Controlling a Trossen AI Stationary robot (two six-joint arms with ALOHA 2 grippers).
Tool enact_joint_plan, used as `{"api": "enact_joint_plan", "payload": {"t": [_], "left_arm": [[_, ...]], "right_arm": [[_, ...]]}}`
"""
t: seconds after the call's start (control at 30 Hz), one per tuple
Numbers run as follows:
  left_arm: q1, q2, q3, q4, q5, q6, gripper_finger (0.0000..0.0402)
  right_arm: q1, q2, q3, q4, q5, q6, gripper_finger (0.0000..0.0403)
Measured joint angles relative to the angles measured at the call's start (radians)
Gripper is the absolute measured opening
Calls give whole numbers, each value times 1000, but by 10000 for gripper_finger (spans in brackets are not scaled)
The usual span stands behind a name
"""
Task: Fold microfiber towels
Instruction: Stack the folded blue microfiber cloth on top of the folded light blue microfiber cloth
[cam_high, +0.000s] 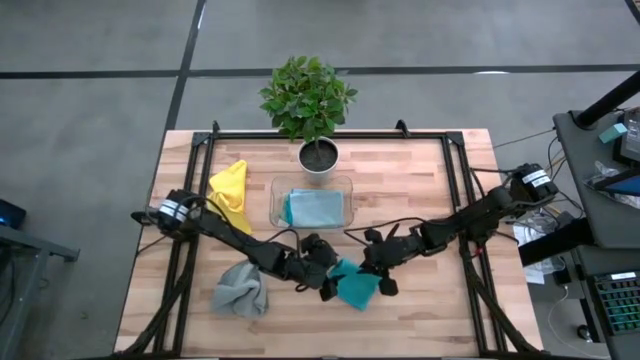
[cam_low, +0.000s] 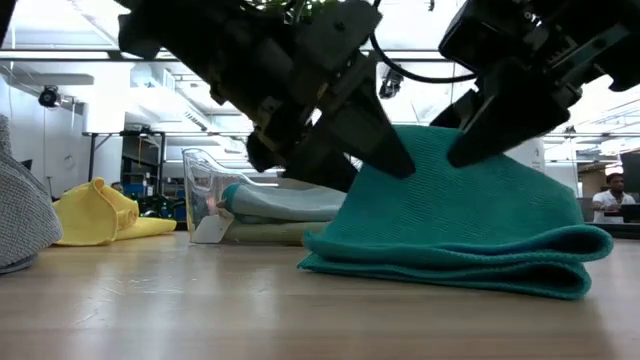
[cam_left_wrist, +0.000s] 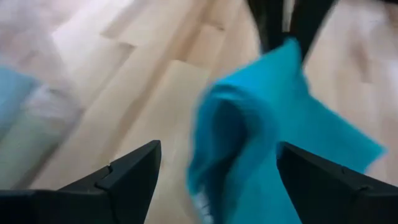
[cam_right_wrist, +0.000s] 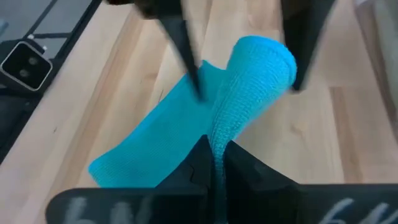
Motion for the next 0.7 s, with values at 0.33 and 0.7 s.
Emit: {"api": "enact_joint_plan", "payload": {"t": [0.33, 0.7], "left_arm": [[-1, 26, 1, 83, 52, 78, 163], [-4, 19, 7, 90, 49, 102, 9]], "right_arm": [[1, -14, 0, 3, 18, 0, 9], [1, -27, 0, -13, 17, 130, 89]]}}
